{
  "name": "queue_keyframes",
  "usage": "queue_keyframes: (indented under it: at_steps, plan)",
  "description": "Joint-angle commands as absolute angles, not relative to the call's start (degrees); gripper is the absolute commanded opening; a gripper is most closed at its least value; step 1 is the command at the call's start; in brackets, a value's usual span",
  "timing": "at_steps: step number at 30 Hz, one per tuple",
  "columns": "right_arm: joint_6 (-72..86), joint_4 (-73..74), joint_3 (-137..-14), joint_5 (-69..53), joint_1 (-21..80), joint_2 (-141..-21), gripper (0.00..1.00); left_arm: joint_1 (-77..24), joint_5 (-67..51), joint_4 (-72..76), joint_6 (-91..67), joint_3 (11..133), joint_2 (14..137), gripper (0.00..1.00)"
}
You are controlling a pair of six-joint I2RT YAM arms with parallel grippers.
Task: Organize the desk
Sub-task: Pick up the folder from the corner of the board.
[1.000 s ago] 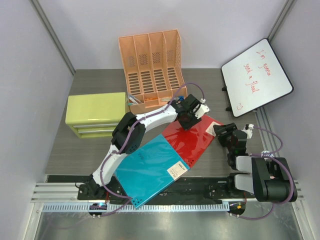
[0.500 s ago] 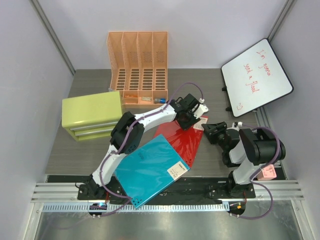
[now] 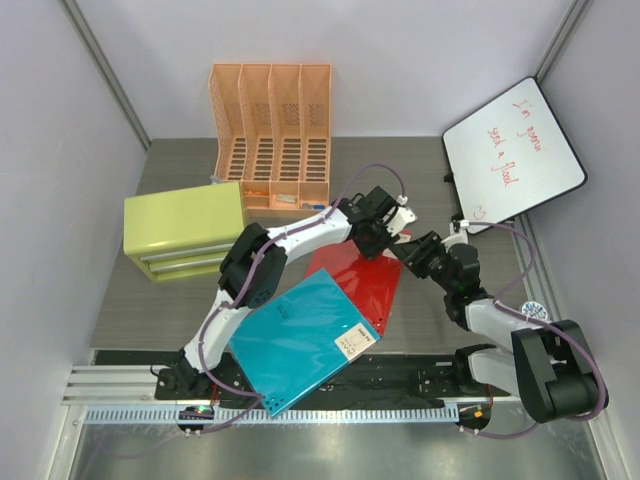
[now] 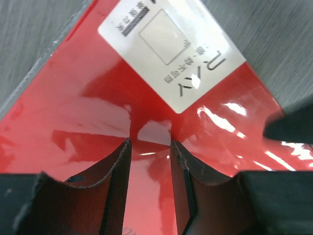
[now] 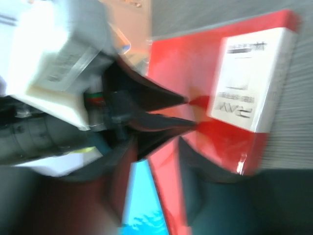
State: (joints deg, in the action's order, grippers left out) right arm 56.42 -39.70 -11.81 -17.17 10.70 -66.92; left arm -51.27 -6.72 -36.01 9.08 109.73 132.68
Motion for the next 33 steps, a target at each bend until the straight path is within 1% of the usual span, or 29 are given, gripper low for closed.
queue_keyframes:
  at_steps: [1, 5, 6, 8, 13, 16, 17, 20, 23, 33]
  plan:
    - [48.2, -20.9, -17.8, -16.9, 12.3, -66.5, 0.67, -52.6, -7.7, -39.7, 8.8, 111.2, 133.6, 0.39]
    - [47.3, -16.1, -19.8, -12.7, 12.3, -66.5, 0.79, -52.1, -4.4, -44.1, 10.0, 115.5, 129.3, 0.40]
    - [47.0, -14.8, -20.3, -10.5, 12.3, -66.2, 0.85, -51.9, -3.4, -44.8, 10.5, 115.8, 128.4, 0.40]
    - [45.8, -12.8, -21.3, -9.4, 12.3, -65.7, 0.89, -50.4, -2.4, -46.0, 11.2, 116.2, 125.9, 0.41]
    - [45.0, -12.9, -23.5, -10.0, 12.1, -68.6, 0.91, -45.0, 2.5, -47.1, 13.9, 111.3, 117.5, 0.41]
    - [45.3, -13.8, -22.9, -10.3, 11.6, -70.1, 0.91, -39.6, 3.2, -46.4, 15.0, 105.6, 113.8, 0.41]
    - [45.2, -14.0, -22.8, -10.4, 11.3, -70.2, 0.91, -37.0, 4.2, -45.5, 15.7, 101.6, 113.2, 0.42]
    - [45.3, -15.0, -22.4, -11.2, 10.1, -71.3, 0.91, -34.4, 7.2, -42.8, 17.1, 95.3, 113.2, 0.41]
    - [45.6, -15.9, -22.7, -12.3, 9.0, -72.3, 0.91, -34.0, 8.5, -39.0, 17.5, 89.6, 113.9, 0.41]
    - [48.5, -20.7, -20.7, -14.1, 7.6, -74.2, 0.91, -34.1, 8.1, -34.1, 14.7, 86.7, 118.8, 0.40]
